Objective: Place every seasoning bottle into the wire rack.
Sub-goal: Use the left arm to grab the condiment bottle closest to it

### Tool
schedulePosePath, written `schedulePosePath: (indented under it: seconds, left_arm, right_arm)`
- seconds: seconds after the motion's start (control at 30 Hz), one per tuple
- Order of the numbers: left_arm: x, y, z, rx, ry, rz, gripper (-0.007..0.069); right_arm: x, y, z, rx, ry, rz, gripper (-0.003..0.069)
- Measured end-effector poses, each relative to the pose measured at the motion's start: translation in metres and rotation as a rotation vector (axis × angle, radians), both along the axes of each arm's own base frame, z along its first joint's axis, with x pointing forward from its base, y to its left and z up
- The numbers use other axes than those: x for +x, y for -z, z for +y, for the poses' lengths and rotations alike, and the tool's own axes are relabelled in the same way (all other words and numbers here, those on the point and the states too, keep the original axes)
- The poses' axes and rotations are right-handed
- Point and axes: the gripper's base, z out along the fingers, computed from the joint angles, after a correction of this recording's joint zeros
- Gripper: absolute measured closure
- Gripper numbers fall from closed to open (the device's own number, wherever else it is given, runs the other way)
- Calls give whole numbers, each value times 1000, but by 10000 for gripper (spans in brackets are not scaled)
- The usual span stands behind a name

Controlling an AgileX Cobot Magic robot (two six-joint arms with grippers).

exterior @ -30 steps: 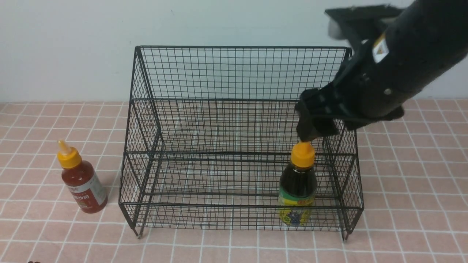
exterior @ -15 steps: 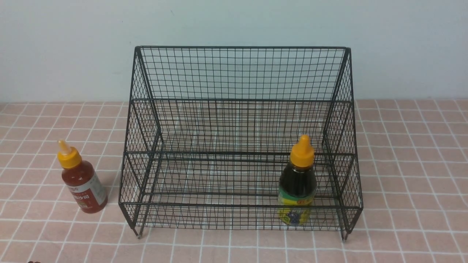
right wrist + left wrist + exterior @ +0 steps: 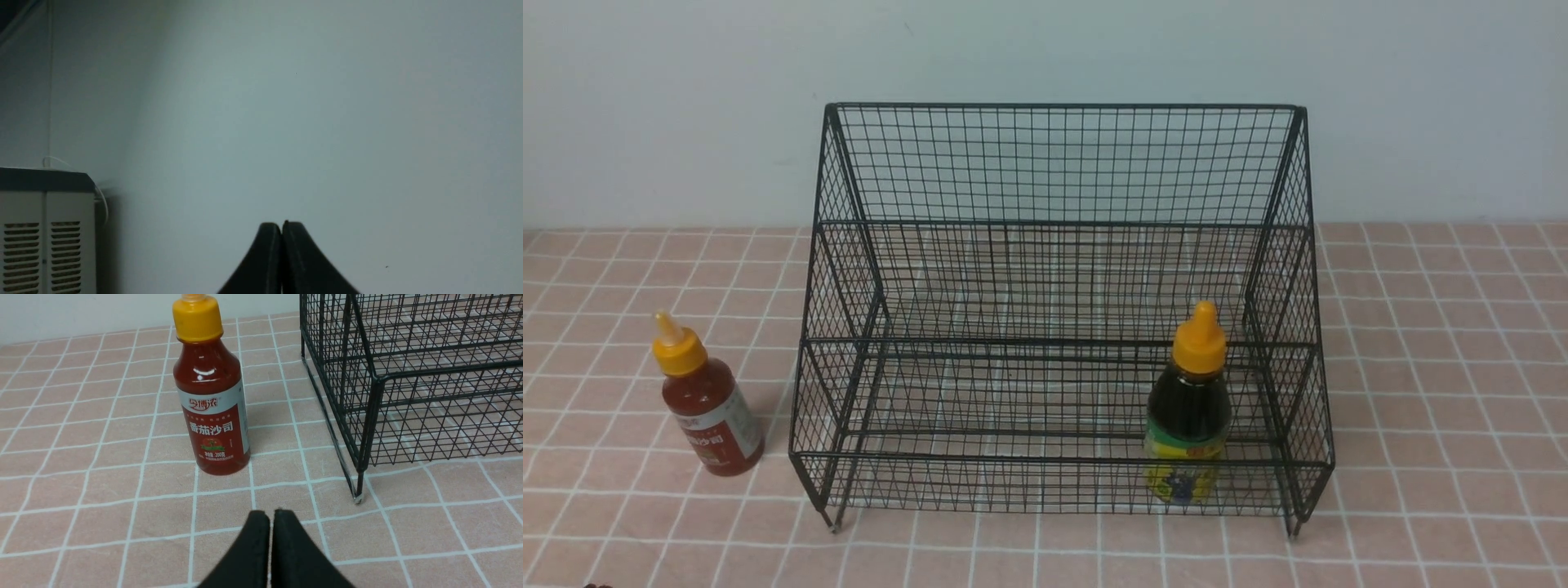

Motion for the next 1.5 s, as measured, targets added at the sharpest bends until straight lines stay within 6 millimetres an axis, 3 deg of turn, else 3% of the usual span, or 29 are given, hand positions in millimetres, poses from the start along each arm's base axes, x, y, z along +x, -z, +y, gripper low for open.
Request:
schedulePosePath:
  seconds: [0.57,0.93,1.07,1.27,1.33,1.4,1.5]
  left_arm:
    - [0,0,0,0,0,0,631]
    - [0,0,0,0,0,0,631]
    - [0,0,0,0,0,0,631]
    - [0,0,0,0,0,0,631]
    - [0,0,0,0,0,0,631]
    - [0,0,0,0,0,0,631]
    - [0,0,0,0,0,-1,631]
  right_arm:
    - [11,15,7,-84,33,36,671]
    - [17,32,14,-259,66,125,671]
    - [29,54,21,-323,208,226,671]
    - [66,138,21,-452,538,531,671]
    - [71,161,19,-466,572,610,671]
    - [77,199,16,-467,614,749,671]
    - [77,205,15,-441,631,768,671]
